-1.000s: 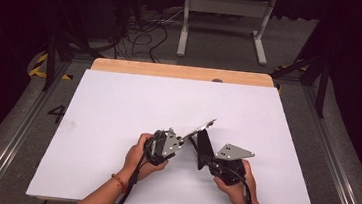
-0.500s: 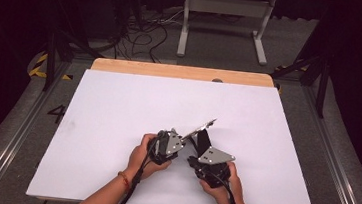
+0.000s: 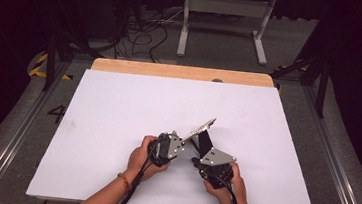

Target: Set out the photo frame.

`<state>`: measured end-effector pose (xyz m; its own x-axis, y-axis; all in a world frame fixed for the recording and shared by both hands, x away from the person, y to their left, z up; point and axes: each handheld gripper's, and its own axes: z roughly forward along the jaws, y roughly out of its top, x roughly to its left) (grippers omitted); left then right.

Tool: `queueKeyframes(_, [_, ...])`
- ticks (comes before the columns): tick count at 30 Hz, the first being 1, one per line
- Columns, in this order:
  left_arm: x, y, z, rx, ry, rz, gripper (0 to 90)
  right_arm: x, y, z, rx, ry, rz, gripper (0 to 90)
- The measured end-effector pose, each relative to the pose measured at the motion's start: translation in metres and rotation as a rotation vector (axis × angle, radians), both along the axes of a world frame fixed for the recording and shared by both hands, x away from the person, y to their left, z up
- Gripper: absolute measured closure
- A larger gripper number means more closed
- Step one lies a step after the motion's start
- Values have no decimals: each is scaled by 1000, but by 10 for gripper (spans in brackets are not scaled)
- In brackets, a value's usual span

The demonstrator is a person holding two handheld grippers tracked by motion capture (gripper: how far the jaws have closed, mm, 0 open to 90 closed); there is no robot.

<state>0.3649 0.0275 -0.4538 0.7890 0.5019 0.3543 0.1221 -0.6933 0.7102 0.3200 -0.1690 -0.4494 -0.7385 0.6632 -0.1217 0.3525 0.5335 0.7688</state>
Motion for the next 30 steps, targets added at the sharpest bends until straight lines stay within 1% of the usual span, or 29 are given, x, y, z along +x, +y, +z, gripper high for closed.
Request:
queueKeyframes(4, [-2, -2, 0, 19, -25, -5, 806, 3, -7, 1, 6, 9, -9, 900])
queueKeyframes(7, [-4, -4, 0, 28, -27, 4, 806, 4, -10, 1, 8, 15, -5, 900])
queueKeyframes(8, [-4, -4, 0, 35, -38, -5, 806, 4, -10, 1, 5, 14, -6, 900])
queueKeyframes(10, [-5, -4, -1, 34, -31, 4, 806, 4, -11, 1, -1, 11, -4, 900])
queueKeyframes(17, [-11, -9, 0, 51, -42, 20, 804, 7, -15, 2, 3, 19, 8, 900])
queueKeyframes(19, [-12, -10, 1, 45, -36, 20, 801, 8, -17, 3, 5, 22, 18, 900])
queueKeyframes(23, [-14, -12, 1, 29, -19, 29, 792, 10, -21, 3, 7, 27, 19, 900])
queueKeyframes(24, [-14, -13, 1, 24, -21, 25, 790, 10, -22, 3, 7, 30, 20, 900])
queueKeyframes(27, [-16, -13, 1, 7, -8, 33, 783, 10, -24, 3, -3, 23, 26, 900])
queueKeyframes(28, [-16, -13, 1, -1, -2, 31, 781, 10, -24, 3, -2, 24, 27, 900])
queueKeyframes(29, [-16, -13, 1, -17, 14, 34, 776, 11, -25, 3, 1, 26, 28, 900])
queueKeyframes(30, [-15, -12, 1, -30, 18, 24, 772, 11, -26, 3, 1, 25, 28, 900])
